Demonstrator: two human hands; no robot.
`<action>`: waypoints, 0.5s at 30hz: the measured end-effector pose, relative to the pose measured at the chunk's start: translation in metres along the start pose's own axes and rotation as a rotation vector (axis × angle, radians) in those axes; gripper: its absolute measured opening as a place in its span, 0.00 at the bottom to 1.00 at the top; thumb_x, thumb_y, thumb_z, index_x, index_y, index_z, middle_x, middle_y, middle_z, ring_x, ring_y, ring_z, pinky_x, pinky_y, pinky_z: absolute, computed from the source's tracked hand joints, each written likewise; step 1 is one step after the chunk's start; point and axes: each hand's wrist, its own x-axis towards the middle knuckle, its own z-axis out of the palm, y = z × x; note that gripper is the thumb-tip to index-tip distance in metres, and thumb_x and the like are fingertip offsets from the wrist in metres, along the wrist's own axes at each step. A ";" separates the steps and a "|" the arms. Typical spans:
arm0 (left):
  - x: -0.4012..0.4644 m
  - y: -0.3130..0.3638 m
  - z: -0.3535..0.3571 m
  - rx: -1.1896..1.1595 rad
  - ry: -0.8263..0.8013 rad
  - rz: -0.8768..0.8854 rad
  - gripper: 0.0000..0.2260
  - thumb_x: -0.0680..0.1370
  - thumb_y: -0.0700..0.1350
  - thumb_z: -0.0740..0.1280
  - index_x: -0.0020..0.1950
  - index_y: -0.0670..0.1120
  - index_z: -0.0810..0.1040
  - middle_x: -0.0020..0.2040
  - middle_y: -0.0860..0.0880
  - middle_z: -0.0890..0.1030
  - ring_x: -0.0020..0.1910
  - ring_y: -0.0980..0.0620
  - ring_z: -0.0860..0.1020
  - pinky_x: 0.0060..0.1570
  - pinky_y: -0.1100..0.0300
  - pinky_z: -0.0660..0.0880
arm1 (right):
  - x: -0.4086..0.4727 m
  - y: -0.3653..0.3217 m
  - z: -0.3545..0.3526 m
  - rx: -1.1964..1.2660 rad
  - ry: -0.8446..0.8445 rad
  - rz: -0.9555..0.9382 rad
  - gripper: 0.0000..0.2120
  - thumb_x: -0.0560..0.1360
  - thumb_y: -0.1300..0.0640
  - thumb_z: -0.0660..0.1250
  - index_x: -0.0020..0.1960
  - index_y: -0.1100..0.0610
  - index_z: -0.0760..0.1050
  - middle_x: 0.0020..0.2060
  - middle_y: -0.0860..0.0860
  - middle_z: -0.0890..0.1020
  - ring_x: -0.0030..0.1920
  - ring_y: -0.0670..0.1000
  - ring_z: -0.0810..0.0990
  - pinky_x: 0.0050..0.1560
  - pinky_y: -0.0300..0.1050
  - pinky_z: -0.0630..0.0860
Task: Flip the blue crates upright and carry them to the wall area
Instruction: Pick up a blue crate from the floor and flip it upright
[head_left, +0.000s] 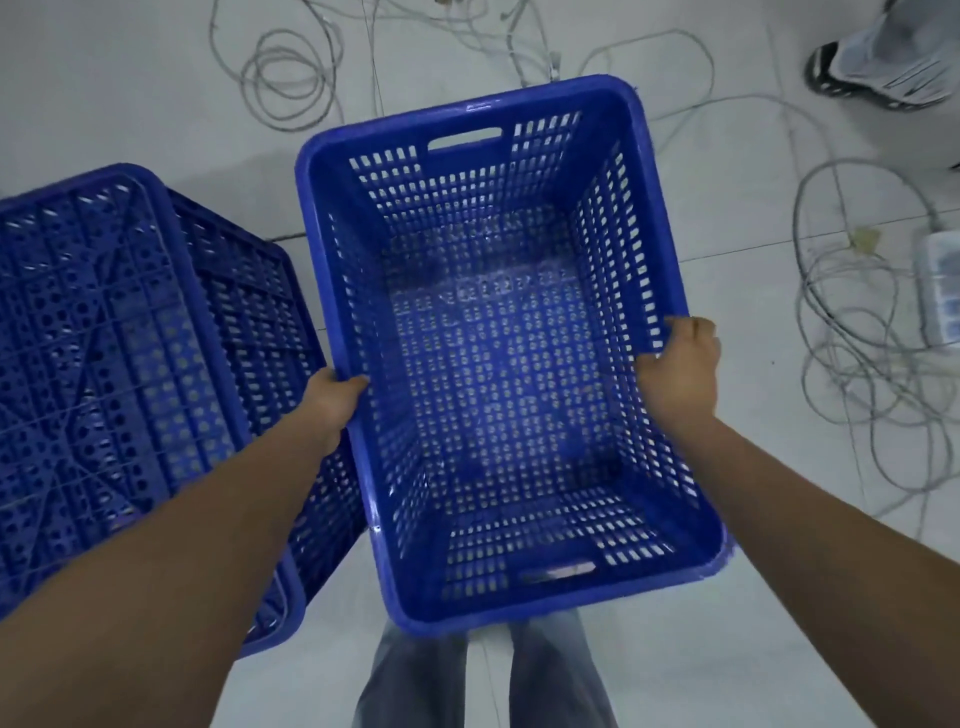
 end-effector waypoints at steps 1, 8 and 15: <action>0.002 -0.002 0.000 0.004 -0.003 -0.001 0.21 0.82 0.42 0.59 0.75 0.39 0.61 0.72 0.41 0.69 0.67 0.38 0.71 0.65 0.44 0.70 | 0.004 0.010 -0.001 -0.005 -0.009 0.060 0.23 0.74 0.65 0.61 0.68 0.66 0.65 0.67 0.62 0.67 0.66 0.61 0.66 0.60 0.52 0.67; 0.017 0.001 0.004 0.035 0.085 0.012 0.20 0.82 0.45 0.60 0.73 0.42 0.64 0.63 0.44 0.74 0.50 0.41 0.75 0.54 0.49 0.75 | 0.023 0.044 0.013 0.093 -0.157 0.424 0.25 0.72 0.57 0.66 0.66 0.64 0.66 0.62 0.62 0.74 0.60 0.65 0.74 0.61 0.61 0.73; 0.017 -0.009 0.008 -0.180 0.071 -0.140 0.22 0.80 0.49 0.62 0.72 0.43 0.67 0.64 0.45 0.75 0.54 0.43 0.76 0.52 0.50 0.75 | 0.054 0.061 0.009 0.309 -0.187 0.527 0.21 0.69 0.65 0.66 0.61 0.69 0.72 0.54 0.63 0.79 0.49 0.64 0.80 0.52 0.59 0.78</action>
